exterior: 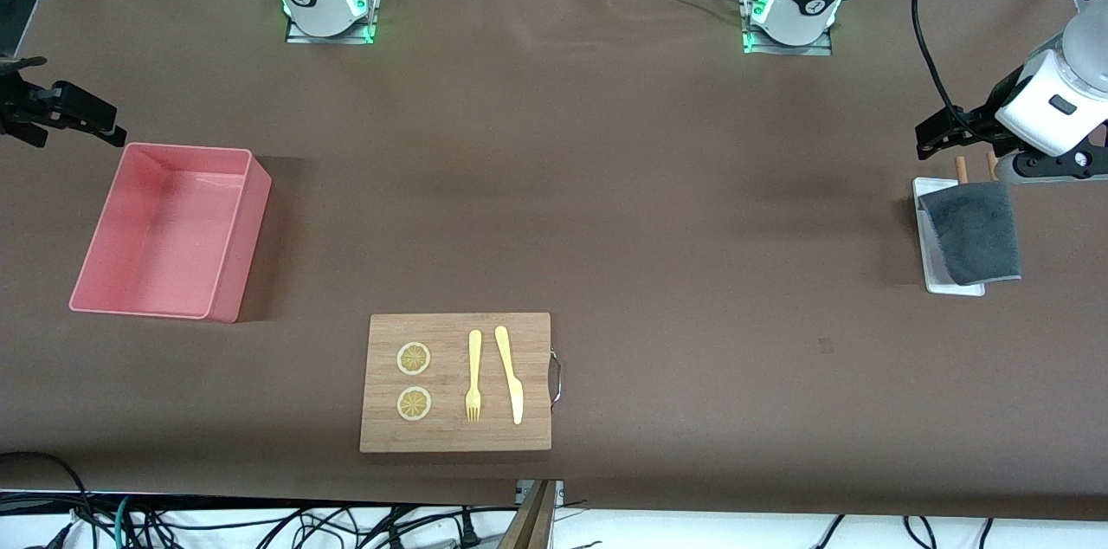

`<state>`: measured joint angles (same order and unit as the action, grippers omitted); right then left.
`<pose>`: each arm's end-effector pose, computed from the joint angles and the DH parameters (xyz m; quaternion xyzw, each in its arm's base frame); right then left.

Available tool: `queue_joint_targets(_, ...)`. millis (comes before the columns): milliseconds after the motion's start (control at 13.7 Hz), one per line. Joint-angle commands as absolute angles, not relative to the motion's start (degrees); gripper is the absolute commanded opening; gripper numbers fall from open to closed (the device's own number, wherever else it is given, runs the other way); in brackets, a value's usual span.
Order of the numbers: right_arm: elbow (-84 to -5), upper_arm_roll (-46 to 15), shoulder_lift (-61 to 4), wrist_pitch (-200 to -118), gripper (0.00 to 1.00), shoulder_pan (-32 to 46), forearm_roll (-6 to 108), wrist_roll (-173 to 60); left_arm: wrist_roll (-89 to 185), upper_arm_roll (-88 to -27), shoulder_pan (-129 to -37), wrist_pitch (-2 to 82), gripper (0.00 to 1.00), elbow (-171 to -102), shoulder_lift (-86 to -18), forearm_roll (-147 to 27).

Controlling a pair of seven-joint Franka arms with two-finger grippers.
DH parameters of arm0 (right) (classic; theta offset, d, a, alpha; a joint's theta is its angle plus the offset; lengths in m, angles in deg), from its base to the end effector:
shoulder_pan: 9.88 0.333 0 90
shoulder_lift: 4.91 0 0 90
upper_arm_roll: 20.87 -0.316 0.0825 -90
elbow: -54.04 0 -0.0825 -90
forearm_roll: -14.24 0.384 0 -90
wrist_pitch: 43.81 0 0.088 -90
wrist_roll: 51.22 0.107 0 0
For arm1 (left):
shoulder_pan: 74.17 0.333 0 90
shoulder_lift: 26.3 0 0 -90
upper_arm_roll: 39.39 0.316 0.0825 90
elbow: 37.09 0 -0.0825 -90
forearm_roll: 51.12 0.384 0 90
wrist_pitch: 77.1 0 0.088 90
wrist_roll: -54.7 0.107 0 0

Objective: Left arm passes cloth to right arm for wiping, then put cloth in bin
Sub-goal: 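Lower the left gripper over the grey cloth on the white holder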

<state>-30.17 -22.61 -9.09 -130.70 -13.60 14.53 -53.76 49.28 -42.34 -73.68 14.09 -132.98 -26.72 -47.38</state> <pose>0.5717 -0.0199 0.6262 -0.9999 -0.0050 0.0129 0.0041 0.5535 -0.0168 0.5740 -0.9982 -0.0236 0.0423 0.0354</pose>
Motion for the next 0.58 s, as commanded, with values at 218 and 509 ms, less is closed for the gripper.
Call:
queue_joint_targets(218, -28.66, -22.89, -9.74, -129.94, 1.0, -13.83, 15.47, -54.21, 45.73, -43.61, -73.91, 10.53, 1.0, -130.95, -25.6, -49.98)
queue_joint_targets(509, -28.66, -22.81, -9.74, -130.03, 1.0, -13.92, 15.47, -54.12, 46.53, -43.35, -73.65, 10.44, 1.0, -130.78, -25.69, -49.81)
